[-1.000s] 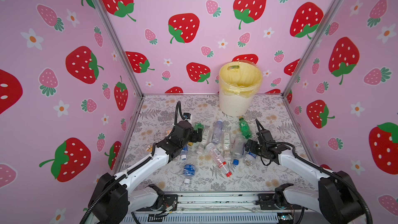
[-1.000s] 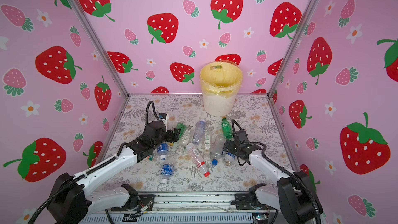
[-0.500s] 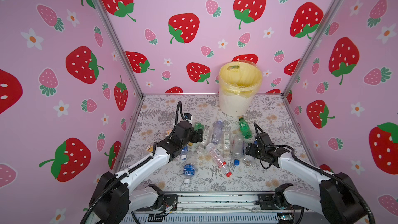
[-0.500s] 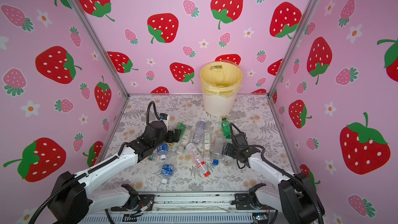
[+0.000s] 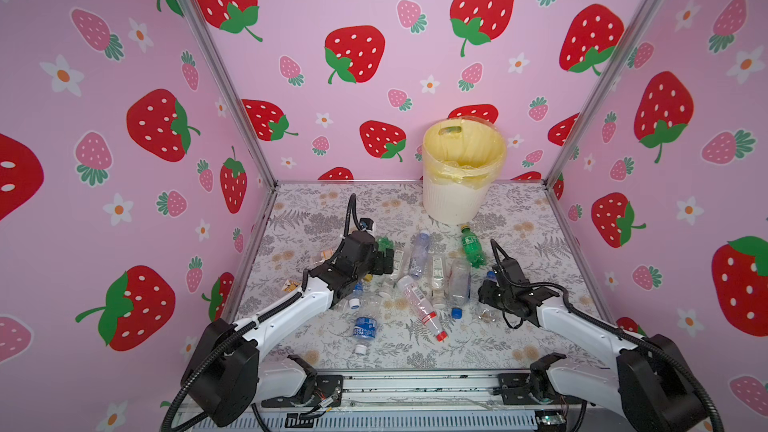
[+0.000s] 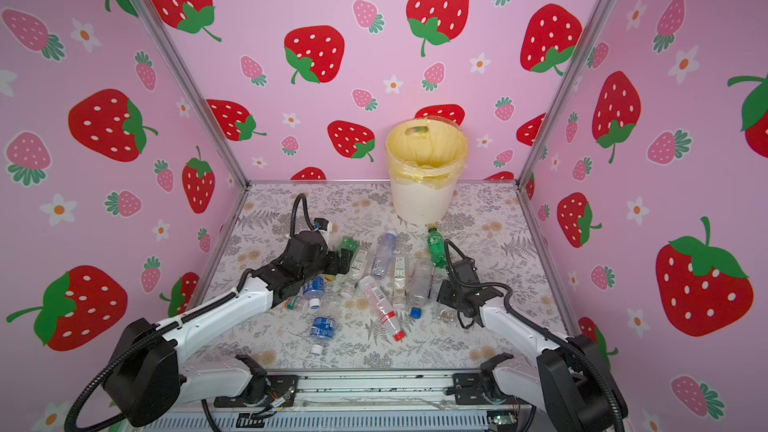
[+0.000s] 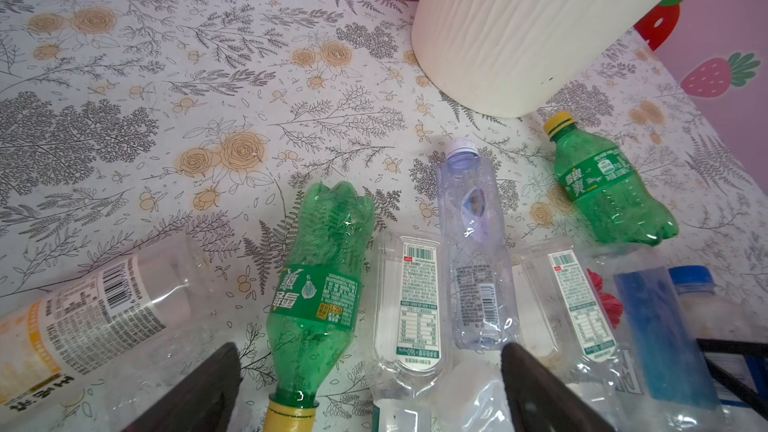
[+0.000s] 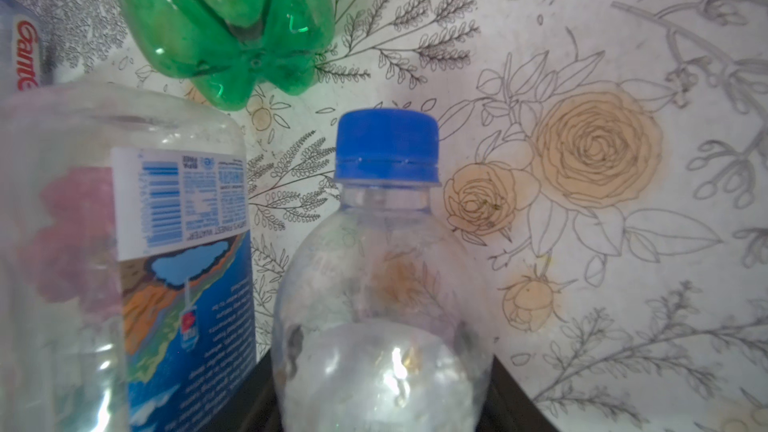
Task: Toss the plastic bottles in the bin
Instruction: 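Close the right gripper on the clear blue-capped bottle and lift it, then carry the held bottle with the right gripper up toward the yellow-lined bin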
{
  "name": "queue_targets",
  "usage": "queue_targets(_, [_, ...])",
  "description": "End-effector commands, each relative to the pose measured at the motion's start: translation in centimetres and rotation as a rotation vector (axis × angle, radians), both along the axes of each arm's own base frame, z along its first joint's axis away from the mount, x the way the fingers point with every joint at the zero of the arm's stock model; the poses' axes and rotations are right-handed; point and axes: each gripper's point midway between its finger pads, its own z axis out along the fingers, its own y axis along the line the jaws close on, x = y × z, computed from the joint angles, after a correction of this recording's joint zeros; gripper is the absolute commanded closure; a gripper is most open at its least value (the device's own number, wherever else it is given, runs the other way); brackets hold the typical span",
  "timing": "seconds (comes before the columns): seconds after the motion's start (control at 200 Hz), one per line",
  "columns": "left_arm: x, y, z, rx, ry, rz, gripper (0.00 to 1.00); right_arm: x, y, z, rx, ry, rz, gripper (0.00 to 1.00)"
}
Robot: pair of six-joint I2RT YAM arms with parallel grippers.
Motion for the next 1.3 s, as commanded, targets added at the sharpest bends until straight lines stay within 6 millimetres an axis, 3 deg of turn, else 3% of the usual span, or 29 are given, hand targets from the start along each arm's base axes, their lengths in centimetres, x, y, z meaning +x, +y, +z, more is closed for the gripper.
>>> queue_targets(0.0, [0.6, -0.7, 1.7, -0.039, -0.016, 0.004, 0.01, 0.4, 0.3, 0.8, 0.0, -0.028, 0.015, 0.43])
queue_targets(0.16, [1.0, -0.6, 2.2, -0.023, -0.023, 0.013, 0.01, 1.5, 0.3, 3.1, -0.013, -0.101, 0.036, 0.44])
queue_targets(0.445, [1.4, -0.5, 3.1, -0.022, -0.033, 0.026, 0.01, 3.8, -0.8, 10.3, -0.05, -0.321, 0.019, 0.43])
queue_targets(0.525, [1.5, -0.6, 3.1, -0.03, -0.025, 0.035, 0.01, 4.3, -1.4, 12.8, -0.062, -0.401, 0.0, 0.44])
queue_targets(0.57, [1.5, -0.7, 3.1, -0.035, -0.019, 0.037, 0.01, 4.4, -1.8, 15.3, -0.048, -0.492, -0.013, 0.44])
queue_targets(0.76, [1.5, -1.0, 2.8, -0.065, 0.001, 0.044, 0.01, 4.5, -2.2, 22.7, 0.006, -0.76, -0.017, 0.44])
queue_targets(0.89, [1.7, -1.1, 2.7, -0.074, 0.008, 0.051, 0.01, 4.8, -1.3, 26.1, 0.043, -0.868, 0.02, 0.44])
queue_targets(1.296, [1.5, -1.0, 2.9, -0.087, 0.016, 0.05, 0.01, 7.0, 0.6, 30.8, 0.062, -0.993, 0.063, 0.44])
